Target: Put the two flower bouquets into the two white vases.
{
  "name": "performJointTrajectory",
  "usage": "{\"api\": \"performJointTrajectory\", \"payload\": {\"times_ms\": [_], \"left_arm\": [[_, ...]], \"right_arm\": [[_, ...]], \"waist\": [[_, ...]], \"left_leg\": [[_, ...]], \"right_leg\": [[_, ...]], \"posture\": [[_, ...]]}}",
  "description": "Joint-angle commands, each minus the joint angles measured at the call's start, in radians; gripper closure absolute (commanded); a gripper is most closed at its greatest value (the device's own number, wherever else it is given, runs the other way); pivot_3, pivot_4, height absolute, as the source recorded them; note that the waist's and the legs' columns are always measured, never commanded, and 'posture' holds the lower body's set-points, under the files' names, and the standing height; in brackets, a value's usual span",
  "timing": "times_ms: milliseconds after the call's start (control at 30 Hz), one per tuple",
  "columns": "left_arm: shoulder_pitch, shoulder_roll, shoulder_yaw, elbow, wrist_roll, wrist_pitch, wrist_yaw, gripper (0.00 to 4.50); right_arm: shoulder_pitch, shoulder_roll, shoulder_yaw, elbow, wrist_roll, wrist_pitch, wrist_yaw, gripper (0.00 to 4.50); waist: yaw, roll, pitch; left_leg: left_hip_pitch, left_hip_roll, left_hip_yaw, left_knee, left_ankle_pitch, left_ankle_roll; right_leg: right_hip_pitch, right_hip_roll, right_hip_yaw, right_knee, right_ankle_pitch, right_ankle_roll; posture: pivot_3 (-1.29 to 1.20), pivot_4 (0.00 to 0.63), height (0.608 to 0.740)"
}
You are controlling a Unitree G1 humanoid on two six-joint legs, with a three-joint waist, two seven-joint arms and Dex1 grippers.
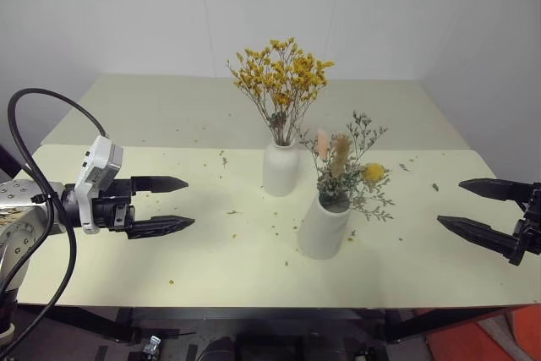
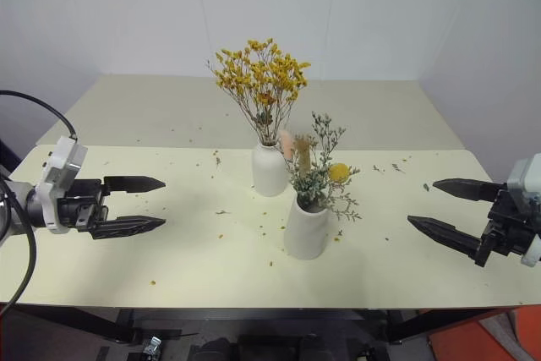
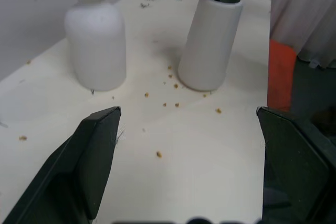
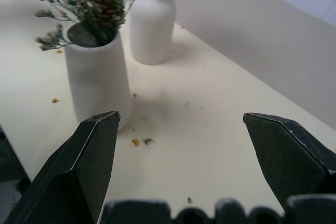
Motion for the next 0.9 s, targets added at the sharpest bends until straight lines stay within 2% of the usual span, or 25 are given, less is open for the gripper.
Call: {"api": "performJointTrajectory", "payload": {"times_ms": [33,400,567,900], "left_arm": [[-0.013,-0.009,0.001,-0.022,-0.009,-0.015,0.019,0.00],[0.026,-0.025,0.020,-0.034,-0.016,-0.029,0.055,0.00],[0.059,-0.014,0.043,-0.055,-0.032,-0.028,0.042,0.00],[0.164,-0.010,0.157,-0.134,-0.058,-0.010,0.082,0.00]], "right_arm": [[0.001,-0.021,-0.061,0.002,-0.001,0.001,0.029,0.03],[-0.047,-0.036,-0.023,0.013,-0.005,0.013,0.027,0.03],[-0.075,-0.049,-0.013,0.040,0.045,0.064,0.045,0.03],[-0.195,-0.067,0.136,0.119,0.045,0.047,0.103,0.03]], "waist": [[-0.001,0.000,0.000],[-0.003,0.000,0.000],[-0.004,0.000,0.000],[-0.005,0.000,0.000]], "left_leg": [[0.000,0.000,0.000,0.000,0.000,0.000],[0.000,0.000,0.000,-0.001,0.000,0.000],[-0.001,0.000,0.000,-0.001,0.000,0.000],[0.000,0.001,0.000,-0.001,0.000,0.000]], "right_leg": [[0.000,0.000,0.000,0.000,0.000,0.000],[-0.001,0.000,0.000,0.000,-0.001,0.000],[-0.001,0.000,0.000,0.000,-0.001,0.000],[-0.001,0.000,0.000,0.000,-0.001,0.000]], "posture": [[0.00,0.150,0.740],[0.00,0.150,0.740],[0.00,0.150,0.740],[0.00,0.150,0.740]]}}
